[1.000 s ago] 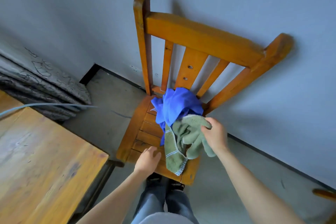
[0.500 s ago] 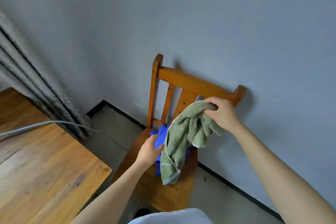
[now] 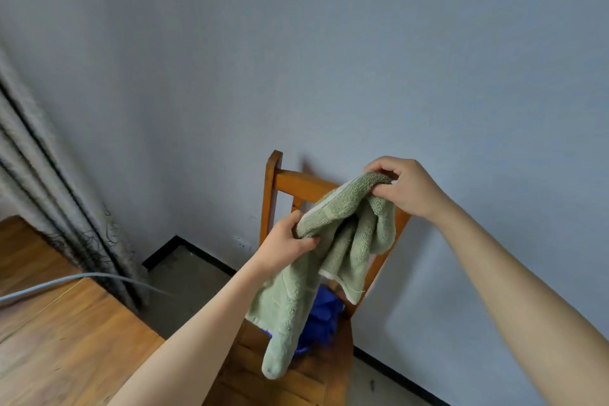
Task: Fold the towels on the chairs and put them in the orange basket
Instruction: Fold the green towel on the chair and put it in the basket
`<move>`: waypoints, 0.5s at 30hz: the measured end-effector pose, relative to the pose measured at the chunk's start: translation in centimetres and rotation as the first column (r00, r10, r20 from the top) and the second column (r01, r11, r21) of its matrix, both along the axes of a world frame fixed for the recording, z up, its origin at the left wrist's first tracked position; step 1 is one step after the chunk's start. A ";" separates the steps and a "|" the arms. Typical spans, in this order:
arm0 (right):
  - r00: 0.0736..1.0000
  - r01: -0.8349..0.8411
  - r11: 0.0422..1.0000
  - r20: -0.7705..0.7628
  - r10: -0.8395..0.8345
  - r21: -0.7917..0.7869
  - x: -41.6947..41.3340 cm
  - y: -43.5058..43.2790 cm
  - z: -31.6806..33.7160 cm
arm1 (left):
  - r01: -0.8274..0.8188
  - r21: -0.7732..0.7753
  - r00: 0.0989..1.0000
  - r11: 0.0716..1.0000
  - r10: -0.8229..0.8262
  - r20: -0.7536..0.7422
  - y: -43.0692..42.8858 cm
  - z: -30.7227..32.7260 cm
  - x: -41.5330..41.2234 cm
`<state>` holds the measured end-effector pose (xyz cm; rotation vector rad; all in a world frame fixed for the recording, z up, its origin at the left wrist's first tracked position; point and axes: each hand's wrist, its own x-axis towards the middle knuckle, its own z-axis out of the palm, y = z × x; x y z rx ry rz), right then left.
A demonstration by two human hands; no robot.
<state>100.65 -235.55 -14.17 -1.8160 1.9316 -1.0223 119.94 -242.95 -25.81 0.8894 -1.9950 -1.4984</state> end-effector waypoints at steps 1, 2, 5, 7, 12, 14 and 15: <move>1.000 0.029 1.000 -0.013 -0.029 -0.002 -0.5 0.2 -0.1 | -0.005 -0.046 1.000 0.999 0.006 0.011 0.0 0.2 0.2; 0.998 0.060 0.998 -0.025 -0.060 -0.004 -1.0 0.5 -0.2 | -0.004 -0.091 1.000 0.996 0.006 0.021 -0.2 0.5 0.4; 0.991 0.126 0.992 -0.045 -0.125 0.018 -2.2 1.3 -0.3 | -0.041 -0.146 0.999 0.988 0.044 0.023 -1.1 1.5 1.4; 0.987 0.143 0.987 -0.078 -0.137 0.078 -2.5 1.7 -0.3 | -0.078 -0.143 0.997 0.987 0.079 0.004 -1.6 2.1 1.9; 0.986 0.148 0.965 -0.108 -0.127 0.216 -2.7 2.0 0.2 | -0.154 -0.102 0.987 0.983 0.149 -0.060 -1.2 2.5 2.9; 0.989 0.147 0.975 -0.006 -0.148 0.164 -2.6 1.9 0.6 | -0.157 -0.120 0.988 0.980 0.157 -0.013 -1.0 1.8 3.4; 0.984 0.165 0.980 0.045 -0.171 0.114 -2.5 1.8 0.8 | -0.144 -0.133 0.988 0.981 0.149 0.030 -0.9 1.2 3.6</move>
